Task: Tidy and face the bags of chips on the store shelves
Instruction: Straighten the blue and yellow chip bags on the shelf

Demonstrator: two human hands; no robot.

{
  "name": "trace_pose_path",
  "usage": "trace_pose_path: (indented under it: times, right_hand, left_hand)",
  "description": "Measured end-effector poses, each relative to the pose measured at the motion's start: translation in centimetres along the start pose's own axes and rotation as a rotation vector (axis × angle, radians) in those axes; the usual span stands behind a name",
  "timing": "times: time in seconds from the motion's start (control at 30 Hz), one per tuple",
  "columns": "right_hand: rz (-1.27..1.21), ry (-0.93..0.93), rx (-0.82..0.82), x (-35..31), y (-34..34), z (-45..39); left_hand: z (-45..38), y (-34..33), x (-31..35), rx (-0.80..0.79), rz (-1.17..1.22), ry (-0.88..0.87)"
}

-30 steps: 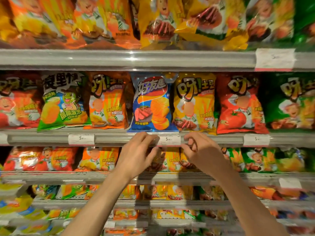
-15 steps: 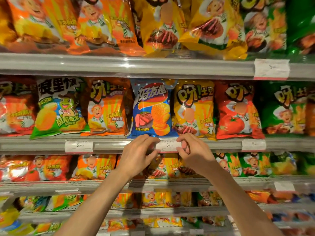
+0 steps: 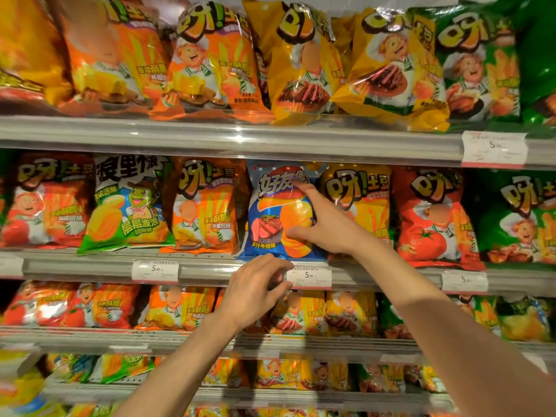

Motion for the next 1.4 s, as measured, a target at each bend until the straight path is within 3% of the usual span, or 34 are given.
trace_pose_path:
  times: [0.13,0.33,0.6,1.0,1.13,1.3,1.4]
  right_hand:
    - [-0.089,0.002,-0.04,0.1,-0.8,-1.4]
    - [-0.103,0.028,0.1,0.5,-1.3,-1.6]
    - [-0.085,0.006,0.001,0.6,-1.4,-2.6]
    - [-0.064,0.019,0.029,0.7,-1.1,-1.7]
    - [-0.201,0.046,0.16,0.7,0.4,1.2]
    - [0.163,0.026,0.515,3.3,2.4,7.0]
    - [0.199,-0.116,0.53,5.9,3.2,9.3]
  left_hand:
    - [0.0,0.0,0.0,-0.008,0.003,0.007]
    - [0.1,-0.1,-0.2,-0.005,0.019,0.006]
    - [0.2,-0.2,-0.6,0.004,0.049,-0.003]
    - [0.4,-0.1,-0.4,-0.001,0.048,0.004]
    - [0.5,-0.1,-0.2,-0.002,0.003,0.017]
    - [0.0,-0.1,0.7,-0.002,-0.087,0.005]
    - [-0.7,-0.3,1.2,-0.003,-0.088,0.007]
Point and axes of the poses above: each hand's wrist, its own z-axis away from the middle knuckle, its own y-axis out of the back of the hand, x = y × z, the point moved 3 cm from there along -z, towards the middle knuckle, and after that the axes turned 13 degrees about -x, right-handed, at the moved point
